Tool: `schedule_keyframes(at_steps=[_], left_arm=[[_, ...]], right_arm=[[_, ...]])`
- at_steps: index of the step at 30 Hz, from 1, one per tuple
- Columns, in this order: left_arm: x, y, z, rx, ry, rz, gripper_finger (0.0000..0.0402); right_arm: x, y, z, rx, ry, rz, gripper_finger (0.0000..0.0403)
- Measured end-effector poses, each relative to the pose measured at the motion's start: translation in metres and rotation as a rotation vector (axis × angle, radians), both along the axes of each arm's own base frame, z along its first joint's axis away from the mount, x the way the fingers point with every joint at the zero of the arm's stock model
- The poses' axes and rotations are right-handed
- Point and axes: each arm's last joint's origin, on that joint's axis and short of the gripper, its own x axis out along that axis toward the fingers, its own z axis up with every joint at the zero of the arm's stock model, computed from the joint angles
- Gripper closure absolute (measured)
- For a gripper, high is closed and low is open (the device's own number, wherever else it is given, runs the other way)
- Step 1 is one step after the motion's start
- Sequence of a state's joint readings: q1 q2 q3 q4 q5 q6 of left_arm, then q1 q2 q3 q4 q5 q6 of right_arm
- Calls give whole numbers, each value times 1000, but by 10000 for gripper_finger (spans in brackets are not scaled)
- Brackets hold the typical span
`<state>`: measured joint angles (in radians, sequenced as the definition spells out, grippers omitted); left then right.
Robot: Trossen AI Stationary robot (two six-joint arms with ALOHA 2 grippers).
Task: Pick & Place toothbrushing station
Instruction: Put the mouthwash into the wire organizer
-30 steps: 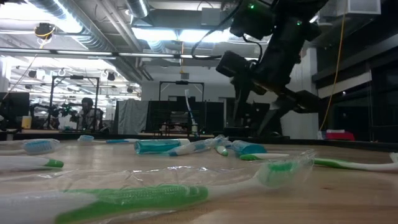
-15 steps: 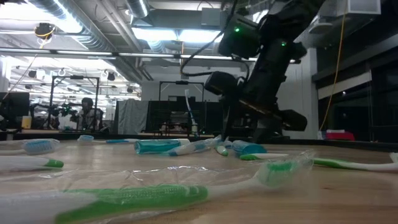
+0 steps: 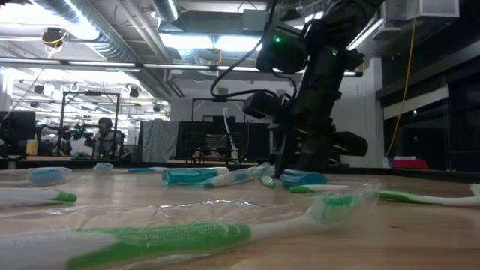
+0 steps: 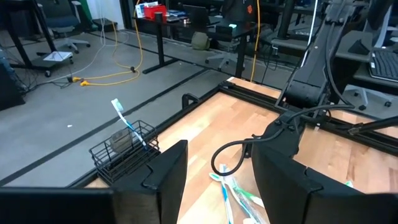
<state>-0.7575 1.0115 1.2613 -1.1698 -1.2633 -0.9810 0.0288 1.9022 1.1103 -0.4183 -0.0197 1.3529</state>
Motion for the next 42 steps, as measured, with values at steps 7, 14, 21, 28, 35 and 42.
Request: schedule_keyframes(at_steps=[7,14,21,28,35,42], left_arm=[[0,0,0,0,0,0,230],[-1,1,1,1,-14,10,231],[-7,7,5,-17,-53,26,231],[-9,9,6,-20,-66,31,233],[-10,10,7,-11,-100,61,233],[-7,14,7,-21,-100,90,233]], right_arm=[[3,-1,1,-45,-39,-18,312],[33,-6,34,-243,-227,48,312],[66,-27,97,-552,-396,170,312],[78,-70,154,-828,-426,194,312],[70,-130,175,-964,-380,123,312],[68,-168,179,-1011,-457,113,312]])
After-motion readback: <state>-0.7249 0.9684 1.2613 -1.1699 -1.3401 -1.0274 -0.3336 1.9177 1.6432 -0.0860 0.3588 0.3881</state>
